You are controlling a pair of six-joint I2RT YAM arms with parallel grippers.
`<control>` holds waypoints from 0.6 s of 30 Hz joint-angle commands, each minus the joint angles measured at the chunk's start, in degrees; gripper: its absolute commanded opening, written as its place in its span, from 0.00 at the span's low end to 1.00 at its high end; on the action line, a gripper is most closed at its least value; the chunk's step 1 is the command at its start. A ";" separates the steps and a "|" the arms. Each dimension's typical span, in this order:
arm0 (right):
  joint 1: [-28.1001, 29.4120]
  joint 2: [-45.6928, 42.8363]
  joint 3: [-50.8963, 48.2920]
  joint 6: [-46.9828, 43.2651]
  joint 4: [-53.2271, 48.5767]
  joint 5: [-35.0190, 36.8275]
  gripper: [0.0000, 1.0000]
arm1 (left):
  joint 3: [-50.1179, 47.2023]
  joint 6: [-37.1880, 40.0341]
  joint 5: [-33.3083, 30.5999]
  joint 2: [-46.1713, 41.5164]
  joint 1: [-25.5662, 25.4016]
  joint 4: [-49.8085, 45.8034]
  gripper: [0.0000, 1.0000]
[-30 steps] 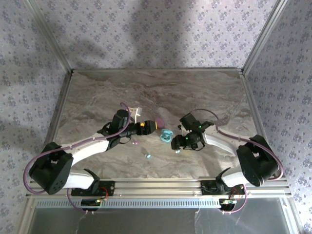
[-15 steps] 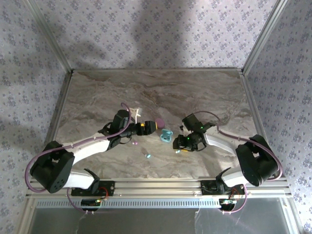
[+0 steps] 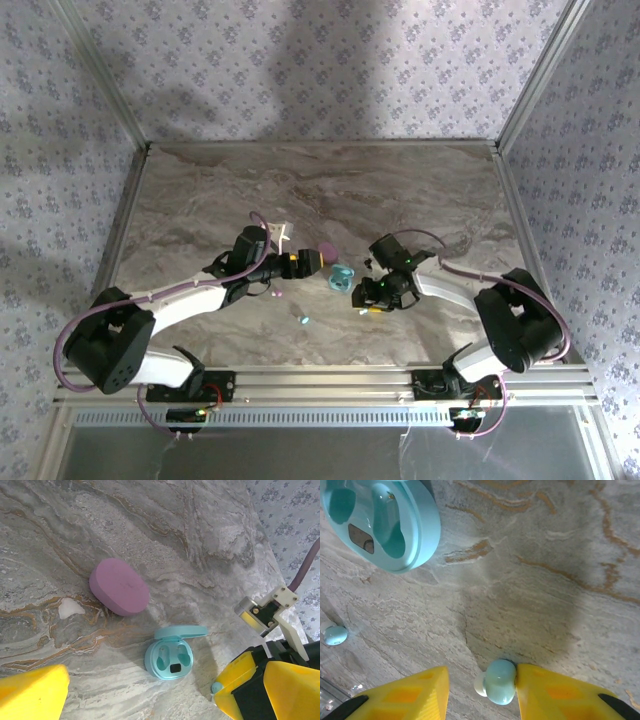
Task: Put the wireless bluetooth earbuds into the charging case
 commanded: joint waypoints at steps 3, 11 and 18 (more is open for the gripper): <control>0.41 1.41 2.37 0.62 0.32 -0.79 0.41 | 0.99 0.38 0.35 0.27 -0.43 1.20 1.00; 0.32 2.83 3.37 -0.69 -1.26 0.49 0.39 | 1.13 0.47 0.35 0.35 -0.51 1.01 1.00; 0.28 2.83 4.59 -6.50 -4.23 1.32 0.39 | 1.17 0.47 0.39 0.50 -0.45 0.96 1.00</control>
